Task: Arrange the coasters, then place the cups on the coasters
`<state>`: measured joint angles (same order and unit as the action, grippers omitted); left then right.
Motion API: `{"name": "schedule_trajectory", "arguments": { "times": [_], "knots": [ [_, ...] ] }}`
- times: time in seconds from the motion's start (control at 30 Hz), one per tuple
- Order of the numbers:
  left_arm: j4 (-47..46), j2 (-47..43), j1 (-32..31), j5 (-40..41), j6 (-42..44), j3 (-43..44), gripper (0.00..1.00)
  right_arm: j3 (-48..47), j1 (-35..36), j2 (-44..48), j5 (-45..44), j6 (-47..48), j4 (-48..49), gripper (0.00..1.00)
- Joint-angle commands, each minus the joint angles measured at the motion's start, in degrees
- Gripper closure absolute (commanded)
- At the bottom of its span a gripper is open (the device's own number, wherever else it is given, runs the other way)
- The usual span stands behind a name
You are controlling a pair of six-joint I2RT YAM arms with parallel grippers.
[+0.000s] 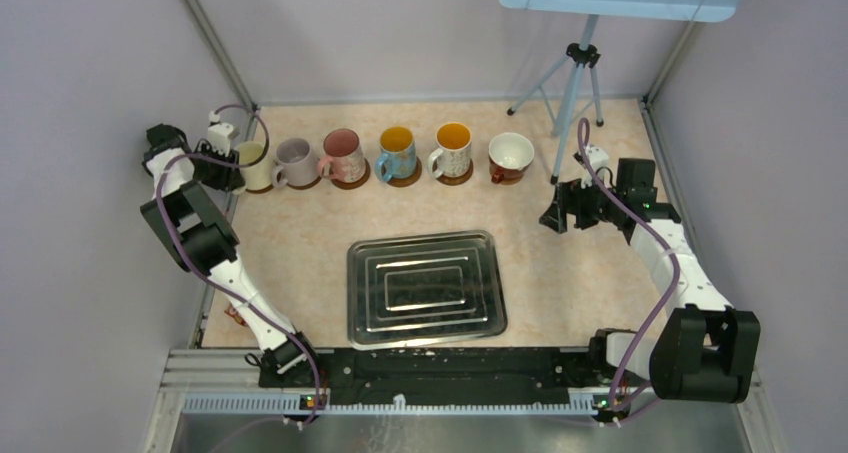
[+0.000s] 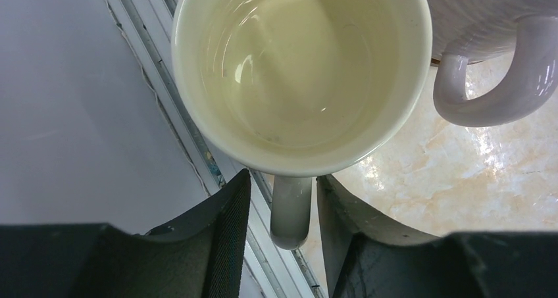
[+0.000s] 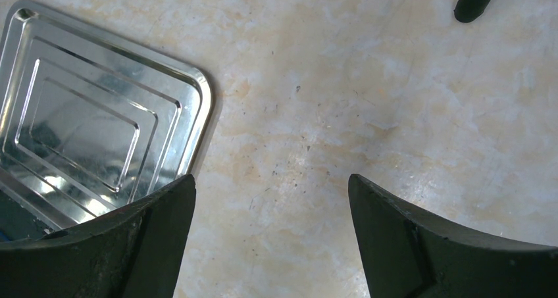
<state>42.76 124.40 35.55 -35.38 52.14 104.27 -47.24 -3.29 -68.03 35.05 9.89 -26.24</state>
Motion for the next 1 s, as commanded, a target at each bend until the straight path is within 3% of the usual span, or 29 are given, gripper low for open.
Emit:
{"name": "schedule_trajectory", "arguments": {
  "times": [0.0,0.4,0.97],
  "knots": [
    [-4.2,-0.8,3.8,0.2,-1.3,0.8,0.52,0.2,-0.5,-0.1,0.8,0.7,1.0,0.15],
    [-4.6,-2.7,3.7,-0.3,-2.7,0.5,0.45,0.1,-0.5,-0.1,1.0,0.6,1.1,0.15],
    [-5.9,-1.8,3.2,-2.6,-2.6,0.2,0.51,0.1,-0.5,0.0,0.9,0.6,1.0,0.15]
  ]
}}
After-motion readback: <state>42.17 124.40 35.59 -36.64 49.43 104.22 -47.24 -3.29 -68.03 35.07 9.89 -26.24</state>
